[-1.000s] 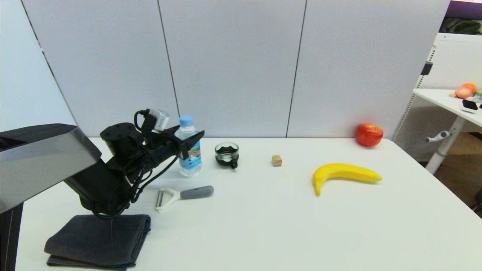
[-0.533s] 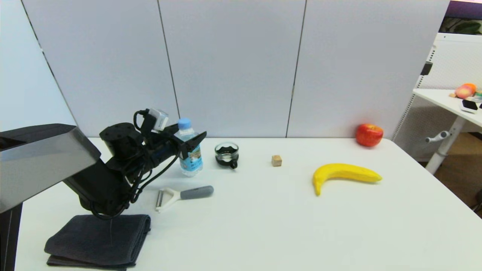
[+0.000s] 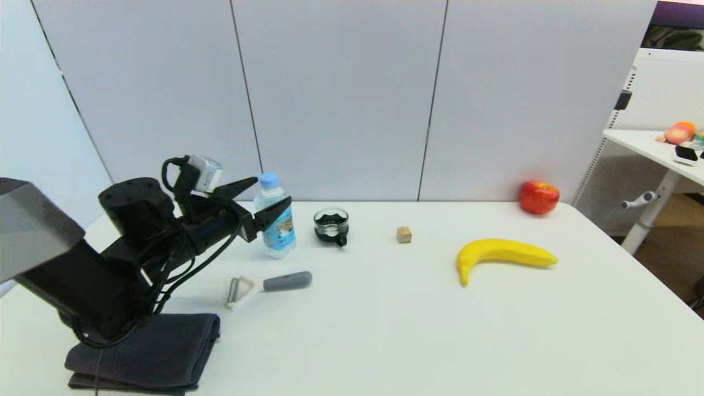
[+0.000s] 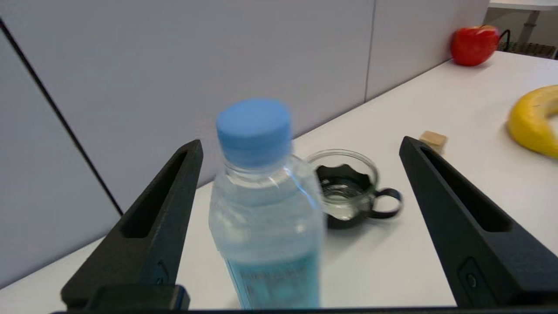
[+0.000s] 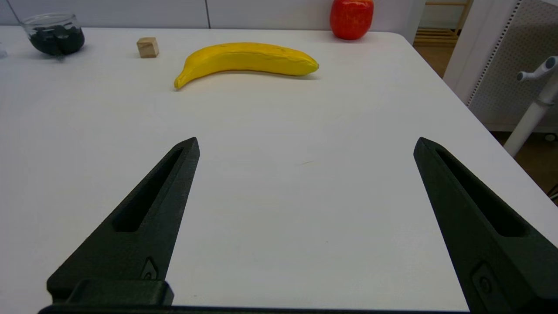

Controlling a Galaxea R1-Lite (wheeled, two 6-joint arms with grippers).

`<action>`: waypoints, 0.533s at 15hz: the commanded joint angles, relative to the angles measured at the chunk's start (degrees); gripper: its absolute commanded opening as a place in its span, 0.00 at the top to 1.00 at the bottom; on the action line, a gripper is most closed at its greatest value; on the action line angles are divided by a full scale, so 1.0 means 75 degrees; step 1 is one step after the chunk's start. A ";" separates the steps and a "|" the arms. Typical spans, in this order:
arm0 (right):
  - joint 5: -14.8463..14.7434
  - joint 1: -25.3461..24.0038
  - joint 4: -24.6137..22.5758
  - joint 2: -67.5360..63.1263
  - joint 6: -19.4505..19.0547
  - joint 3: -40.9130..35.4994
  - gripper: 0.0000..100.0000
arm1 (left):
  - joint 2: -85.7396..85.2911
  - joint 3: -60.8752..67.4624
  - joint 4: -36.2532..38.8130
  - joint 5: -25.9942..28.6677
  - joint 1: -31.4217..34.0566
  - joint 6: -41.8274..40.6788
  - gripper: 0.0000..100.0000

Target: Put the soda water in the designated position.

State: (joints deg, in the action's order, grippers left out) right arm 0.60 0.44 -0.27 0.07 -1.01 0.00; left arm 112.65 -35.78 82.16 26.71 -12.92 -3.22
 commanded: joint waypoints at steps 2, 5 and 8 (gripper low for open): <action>0.0002 0.0000 0.0001 0.0002 -0.0006 0.0000 0.00 | -0.3630 0.2368 -0.1276 0.0036 -0.0011 -0.0051 0.00; 0.0002 0.0000 0.0001 0.0002 -0.0006 0.0000 0.00 | -0.5962 0.3177 -0.3197 0.0025 0.0000 0.0019 0.00; 0.0002 0.0000 0.0001 0.0002 -0.0006 0.0000 0.00 | -0.7895 0.3985 -0.4276 0.0001 0.0352 -0.0004 0.00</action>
State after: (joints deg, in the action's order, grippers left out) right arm 0.60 0.44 -0.24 0.07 -1.01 0.00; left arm 73.57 -13.95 61.38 26.73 -12.70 -3.27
